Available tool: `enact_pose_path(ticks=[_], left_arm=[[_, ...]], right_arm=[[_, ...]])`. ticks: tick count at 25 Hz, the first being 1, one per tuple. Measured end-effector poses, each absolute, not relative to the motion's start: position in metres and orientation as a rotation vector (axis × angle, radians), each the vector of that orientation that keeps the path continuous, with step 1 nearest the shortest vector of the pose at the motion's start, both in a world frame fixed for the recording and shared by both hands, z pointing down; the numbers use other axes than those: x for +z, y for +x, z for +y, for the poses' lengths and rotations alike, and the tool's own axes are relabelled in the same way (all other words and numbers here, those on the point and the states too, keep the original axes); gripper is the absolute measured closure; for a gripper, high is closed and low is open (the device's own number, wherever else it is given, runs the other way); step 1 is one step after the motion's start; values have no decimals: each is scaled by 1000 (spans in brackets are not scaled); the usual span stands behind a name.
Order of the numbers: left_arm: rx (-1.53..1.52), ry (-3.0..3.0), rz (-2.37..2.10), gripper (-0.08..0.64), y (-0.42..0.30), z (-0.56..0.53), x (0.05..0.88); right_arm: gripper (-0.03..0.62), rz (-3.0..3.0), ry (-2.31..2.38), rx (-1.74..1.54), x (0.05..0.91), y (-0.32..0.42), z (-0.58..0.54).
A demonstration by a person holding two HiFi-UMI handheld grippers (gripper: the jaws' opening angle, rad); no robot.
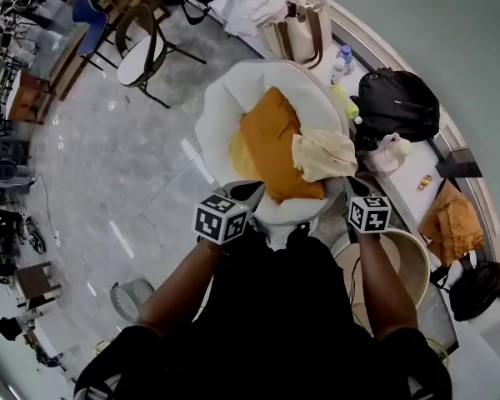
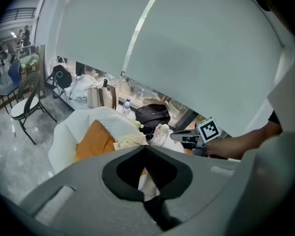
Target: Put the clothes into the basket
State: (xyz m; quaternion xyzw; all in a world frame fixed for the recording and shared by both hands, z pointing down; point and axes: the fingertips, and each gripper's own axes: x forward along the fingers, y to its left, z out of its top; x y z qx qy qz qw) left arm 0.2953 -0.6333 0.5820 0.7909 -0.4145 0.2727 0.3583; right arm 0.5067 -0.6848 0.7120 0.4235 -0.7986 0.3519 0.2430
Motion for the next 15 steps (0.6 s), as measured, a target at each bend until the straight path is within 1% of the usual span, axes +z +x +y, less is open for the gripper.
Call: enact_pose_path(ticks=[8, 10, 11, 12, 15], left_arm=[[748, 2025, -1044, 558, 295, -645, 609], [753, 2021, -1040, 558, 295, -651, 619], [753, 2016, -1039, 559, 295, -653, 623], [751, 2011, -1037, 560, 296, -655, 628], [754, 2001, -1034, 560, 295, -660, 641]], right_arm=[[569, -2135, 1063, 777, 760, 481, -716], [545, -2096, 1027, 715, 778, 479, -725], [513, -2074, 1005, 685, 788, 479, -729], [500, -2055, 987, 662, 798, 478, -732], [485, -2017, 955, 632, 824, 475, -746]])
